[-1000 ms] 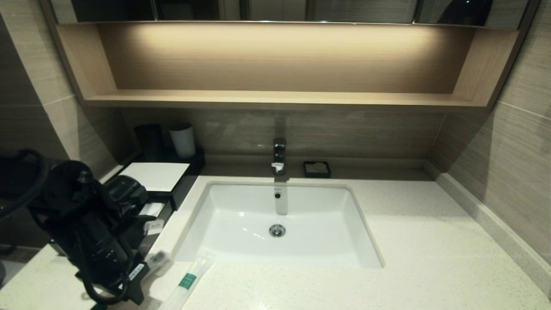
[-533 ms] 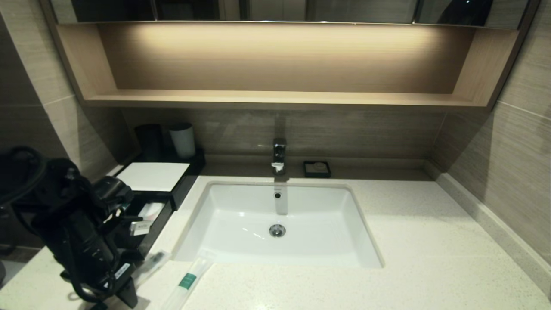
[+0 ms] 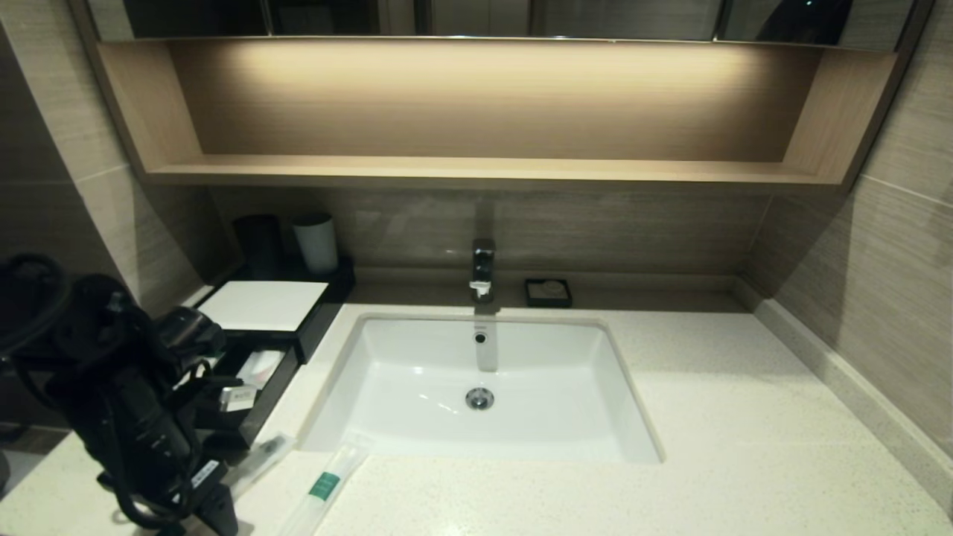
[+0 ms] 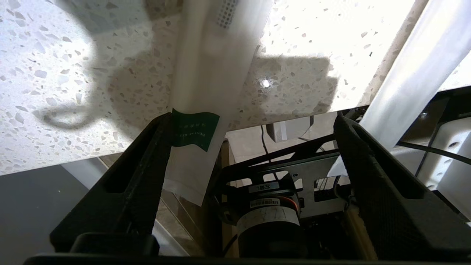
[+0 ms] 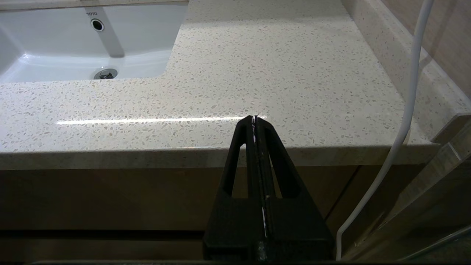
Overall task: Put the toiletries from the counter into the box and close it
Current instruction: Pick up the bathroom toiletry
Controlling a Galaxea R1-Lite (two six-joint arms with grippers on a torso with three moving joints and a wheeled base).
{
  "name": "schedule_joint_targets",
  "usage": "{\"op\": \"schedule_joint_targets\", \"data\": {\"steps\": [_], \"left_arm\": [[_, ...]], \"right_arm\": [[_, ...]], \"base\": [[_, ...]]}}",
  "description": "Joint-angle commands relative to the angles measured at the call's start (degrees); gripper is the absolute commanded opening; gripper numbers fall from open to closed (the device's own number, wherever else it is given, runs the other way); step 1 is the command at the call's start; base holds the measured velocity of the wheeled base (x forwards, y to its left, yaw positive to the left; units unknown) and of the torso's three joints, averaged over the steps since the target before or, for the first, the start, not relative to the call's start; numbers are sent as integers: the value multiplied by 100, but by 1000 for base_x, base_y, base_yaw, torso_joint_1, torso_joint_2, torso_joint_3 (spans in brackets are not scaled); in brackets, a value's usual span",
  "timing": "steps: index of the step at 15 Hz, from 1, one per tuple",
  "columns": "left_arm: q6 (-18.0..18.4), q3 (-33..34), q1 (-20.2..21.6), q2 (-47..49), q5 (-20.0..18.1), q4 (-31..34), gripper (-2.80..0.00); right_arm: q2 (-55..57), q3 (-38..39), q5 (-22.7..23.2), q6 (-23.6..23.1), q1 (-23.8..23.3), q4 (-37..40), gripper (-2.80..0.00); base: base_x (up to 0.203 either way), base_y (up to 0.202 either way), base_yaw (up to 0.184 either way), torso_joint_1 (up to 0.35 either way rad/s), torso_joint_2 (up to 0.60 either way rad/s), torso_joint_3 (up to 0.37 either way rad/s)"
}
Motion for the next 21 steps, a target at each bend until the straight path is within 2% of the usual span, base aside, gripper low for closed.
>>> {"op": "schedule_joint_targets", "data": {"steps": [1, 6, 10, 11, 17, 21], "left_arm": [[14, -47, 24, 238, 23, 17, 0], [52, -36, 248, 461, 22, -65, 0], [257, 73, 469, 499, 4, -318, 0], [309, 73, 496, 499, -4, -318, -280], [319, 93, 489, 334, -76, -336, -280], [294, -25, 96, -423, -112, 100, -280]], "right_arm": [[0, 0, -1, -3, 0, 7, -280], [9, 0, 1, -3, 0, 7, -280], [7, 0, 3, 0, 0, 10, -280], [9, 0, 5, 6, 0, 7, -280], [7, 0, 3, 4, 0, 9, -280], [1, 0, 5, -3, 0, 7, -280]], "base": [[0, 0, 0, 0, 0, 0], [0, 0, 0, 0, 0, 0], [0, 0, 0, 0, 0, 0], [0, 0, 0, 0, 0, 0], [0, 0, 0, 0, 0, 0], [0, 0, 0, 0, 0, 0]]}}
